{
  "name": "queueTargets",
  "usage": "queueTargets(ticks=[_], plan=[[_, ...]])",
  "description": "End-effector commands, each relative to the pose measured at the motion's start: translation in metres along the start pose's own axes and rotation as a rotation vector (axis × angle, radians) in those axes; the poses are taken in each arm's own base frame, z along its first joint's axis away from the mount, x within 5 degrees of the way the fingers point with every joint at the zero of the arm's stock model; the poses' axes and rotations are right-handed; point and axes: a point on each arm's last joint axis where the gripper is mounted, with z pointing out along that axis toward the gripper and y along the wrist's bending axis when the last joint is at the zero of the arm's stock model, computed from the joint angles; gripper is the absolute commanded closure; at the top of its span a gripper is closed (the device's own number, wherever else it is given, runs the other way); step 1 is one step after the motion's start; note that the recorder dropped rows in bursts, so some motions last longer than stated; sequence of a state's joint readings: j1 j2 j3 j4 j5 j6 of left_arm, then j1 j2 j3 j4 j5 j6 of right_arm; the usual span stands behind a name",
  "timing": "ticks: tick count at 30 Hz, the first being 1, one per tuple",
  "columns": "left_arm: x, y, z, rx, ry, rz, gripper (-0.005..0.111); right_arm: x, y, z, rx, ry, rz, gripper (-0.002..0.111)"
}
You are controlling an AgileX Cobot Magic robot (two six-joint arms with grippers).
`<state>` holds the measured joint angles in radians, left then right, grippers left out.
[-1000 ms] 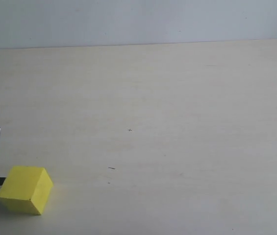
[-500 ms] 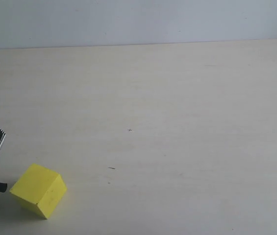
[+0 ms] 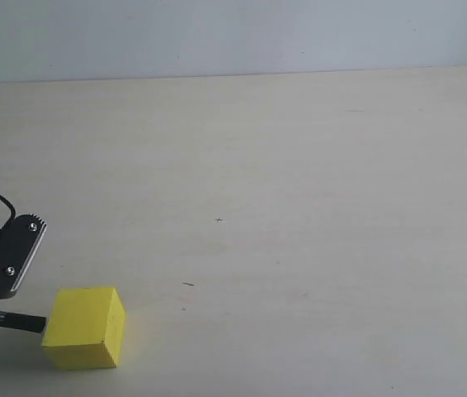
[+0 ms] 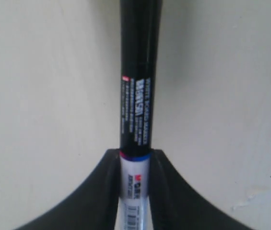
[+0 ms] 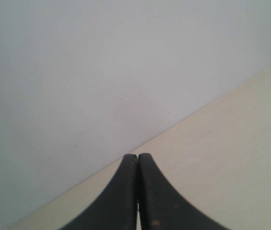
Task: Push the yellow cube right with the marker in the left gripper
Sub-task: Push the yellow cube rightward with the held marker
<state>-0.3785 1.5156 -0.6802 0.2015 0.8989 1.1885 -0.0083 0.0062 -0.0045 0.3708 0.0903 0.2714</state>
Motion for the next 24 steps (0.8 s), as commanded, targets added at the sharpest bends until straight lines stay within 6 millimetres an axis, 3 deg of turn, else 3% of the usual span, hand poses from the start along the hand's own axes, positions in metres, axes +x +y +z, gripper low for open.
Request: queueTargets(ticks=[1, 14, 24], plan=[[0.009, -0.005, -0.002, 0.066, 0.047, -0.031, 0.107, 0.001, -0.001, 0.0, 0.002, -0.007, -0.013, 0.108], [0.001, -0.006, -0.002, 0.077, -0.022, -0.069, 0.107, 0.001, -0.001, 0.0, 0.002, -0.007, -0.013, 0.108], [-0.032, -0.003, -0.012, 0.029, -0.105, -0.039, 0.107, 0.001, -0.001, 0.0, 0.002, -0.007, -0.013, 0.108]])
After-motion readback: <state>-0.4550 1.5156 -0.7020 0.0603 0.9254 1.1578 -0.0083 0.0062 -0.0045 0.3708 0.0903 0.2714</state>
